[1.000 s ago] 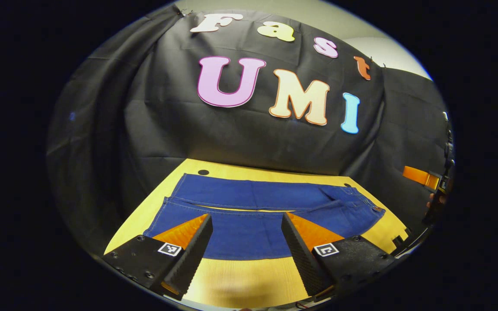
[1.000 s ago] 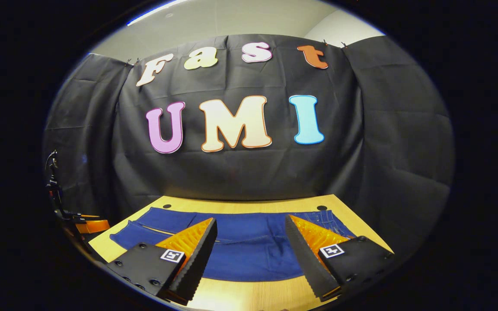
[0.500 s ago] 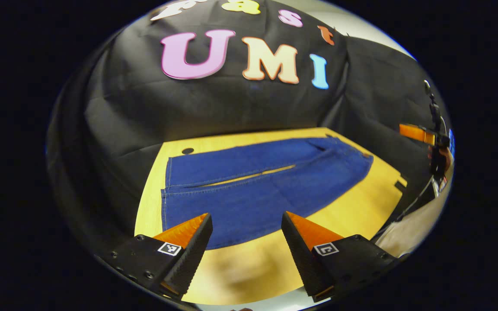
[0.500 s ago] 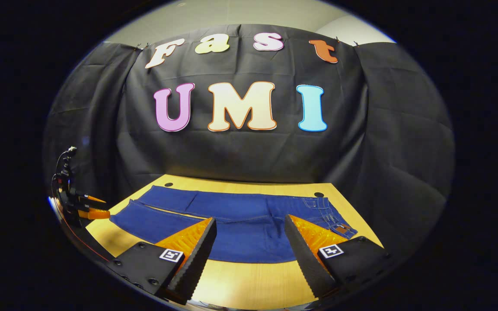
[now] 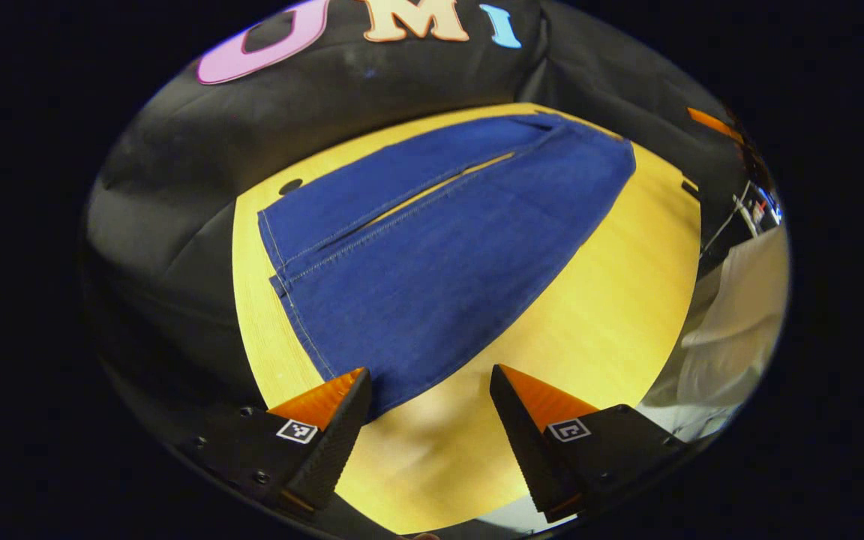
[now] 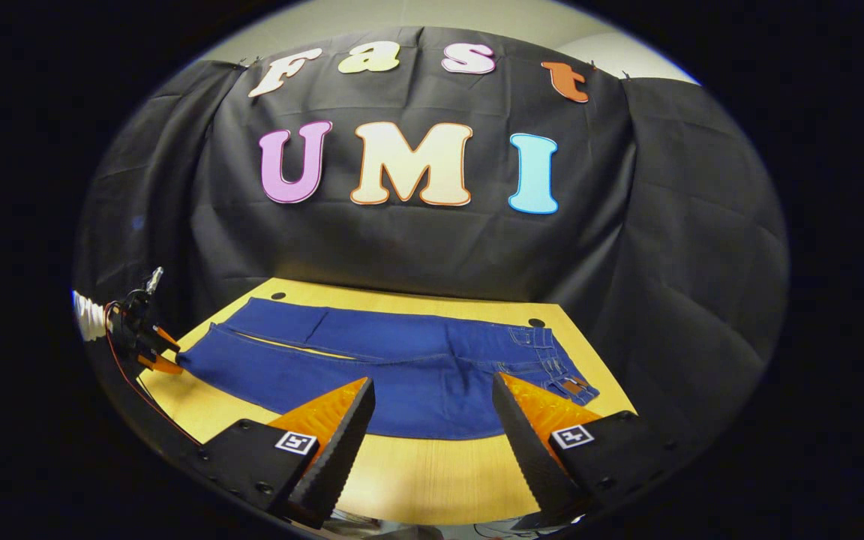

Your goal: Grasp the waist and the cuffs of the jeans and fold them to make the two legs overlap; first hold the waist and fold one-third of the jeans toward the cuffs, then hold the cuffs and fold the remaining one-third in the same direction to finish folding.

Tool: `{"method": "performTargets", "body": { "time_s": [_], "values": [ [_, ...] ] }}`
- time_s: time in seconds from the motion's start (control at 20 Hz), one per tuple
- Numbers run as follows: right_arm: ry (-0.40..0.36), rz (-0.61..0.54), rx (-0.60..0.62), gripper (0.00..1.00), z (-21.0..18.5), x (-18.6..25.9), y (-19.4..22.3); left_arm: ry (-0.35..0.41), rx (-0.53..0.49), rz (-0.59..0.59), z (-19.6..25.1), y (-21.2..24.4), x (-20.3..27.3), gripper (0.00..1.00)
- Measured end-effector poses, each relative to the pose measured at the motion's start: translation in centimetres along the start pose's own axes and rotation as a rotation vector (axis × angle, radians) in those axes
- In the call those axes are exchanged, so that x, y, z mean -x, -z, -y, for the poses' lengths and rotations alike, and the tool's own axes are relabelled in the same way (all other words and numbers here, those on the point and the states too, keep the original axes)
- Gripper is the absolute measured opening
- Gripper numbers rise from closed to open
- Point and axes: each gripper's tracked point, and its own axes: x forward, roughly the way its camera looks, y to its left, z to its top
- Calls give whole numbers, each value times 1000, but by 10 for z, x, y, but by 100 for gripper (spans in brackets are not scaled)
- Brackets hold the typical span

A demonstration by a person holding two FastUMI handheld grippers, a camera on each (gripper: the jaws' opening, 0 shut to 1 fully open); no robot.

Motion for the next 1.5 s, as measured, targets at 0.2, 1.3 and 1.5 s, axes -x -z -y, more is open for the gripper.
{"method": "performTargets", "body": {
  "time_s": [0.2, 1.3, 1.5],
  "values": [
    [-2, -31, 21, 99, -1, -3, 12, 18, -113, -93, -18, 11, -10, 93],
    [-144, -158, -29, 99, -30, -46, 54, 181, -353, -425, -10, 16, -30, 66],
    [-182, -185, 19, 99, -26, -50, 61, 137, -363, -444, -19, 9, -35, 38]
  ]
}}
